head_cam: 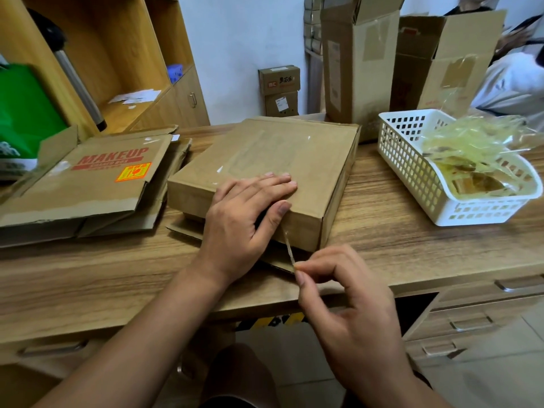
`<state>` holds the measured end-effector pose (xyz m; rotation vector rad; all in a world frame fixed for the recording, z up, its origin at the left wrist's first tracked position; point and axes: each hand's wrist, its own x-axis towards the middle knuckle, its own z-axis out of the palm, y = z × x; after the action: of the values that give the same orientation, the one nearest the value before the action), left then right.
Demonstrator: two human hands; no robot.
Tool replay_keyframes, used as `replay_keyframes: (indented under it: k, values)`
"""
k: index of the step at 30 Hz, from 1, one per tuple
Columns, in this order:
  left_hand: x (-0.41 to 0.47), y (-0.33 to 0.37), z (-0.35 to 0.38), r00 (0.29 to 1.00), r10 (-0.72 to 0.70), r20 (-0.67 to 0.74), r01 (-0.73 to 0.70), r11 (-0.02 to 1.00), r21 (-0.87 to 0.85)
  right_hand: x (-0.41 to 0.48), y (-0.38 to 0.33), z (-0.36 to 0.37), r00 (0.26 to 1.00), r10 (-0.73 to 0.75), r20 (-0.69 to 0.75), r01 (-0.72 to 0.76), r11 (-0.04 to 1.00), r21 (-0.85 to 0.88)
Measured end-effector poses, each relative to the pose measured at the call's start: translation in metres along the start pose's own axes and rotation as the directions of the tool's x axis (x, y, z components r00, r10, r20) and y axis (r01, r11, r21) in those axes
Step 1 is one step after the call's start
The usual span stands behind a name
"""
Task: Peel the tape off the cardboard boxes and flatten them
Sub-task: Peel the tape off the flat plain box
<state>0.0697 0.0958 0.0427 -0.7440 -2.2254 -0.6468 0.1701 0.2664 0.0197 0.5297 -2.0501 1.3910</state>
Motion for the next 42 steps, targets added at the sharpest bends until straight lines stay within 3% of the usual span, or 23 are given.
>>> replay_keyframes:
  k: [4,8,15,20,26,33,39,42]
  values:
    - [-0.001,0.000,-0.002,0.998,-0.049,-0.038,0.046,0.996,-0.082,0.001,0.002,-0.003,1.000,0.012,-0.014,-0.012,1.000,0.014]
    - [-0.003,-0.005,-0.008,0.997,-0.044,-0.069,0.041,0.998,-0.049,0.006,0.008,-0.014,0.992,0.110,-0.057,-0.106,0.992,0.067]
    - [-0.006,-0.005,-0.014,0.996,0.082,0.039,-0.084,0.995,0.048,0.031,0.019,-0.046,0.923,0.325,-0.204,-0.292,0.940,0.178]
    - [-0.008,-0.003,-0.009,0.990,0.120,0.079,-0.129,0.984,0.125,0.039,0.029,-0.061,0.901,0.367,-0.233,-0.340,0.929,0.148]
    - [-0.007,-0.003,-0.005,0.991,0.117,0.061,-0.126,0.974,0.186,0.032,0.016,-0.055,0.949,0.226,-0.221,-0.209,0.973,0.097]
    - [-0.006,-0.003,-0.004,0.994,0.097,0.047,-0.104,0.981,0.165,0.012,-0.001,-0.023,0.994,0.067,-0.086,-0.065,0.997,0.032]
    - [-0.005,-0.007,0.000,0.996,0.083,0.030,-0.087,0.980,0.181,0.007,-0.035,-0.005,0.984,-0.144,0.100,0.129,0.982,0.139]
    - [-0.006,-0.008,-0.001,0.999,0.030,0.019,-0.032,0.983,0.179,0.010,-0.046,-0.009,0.979,-0.162,0.126,0.131,0.966,0.224]
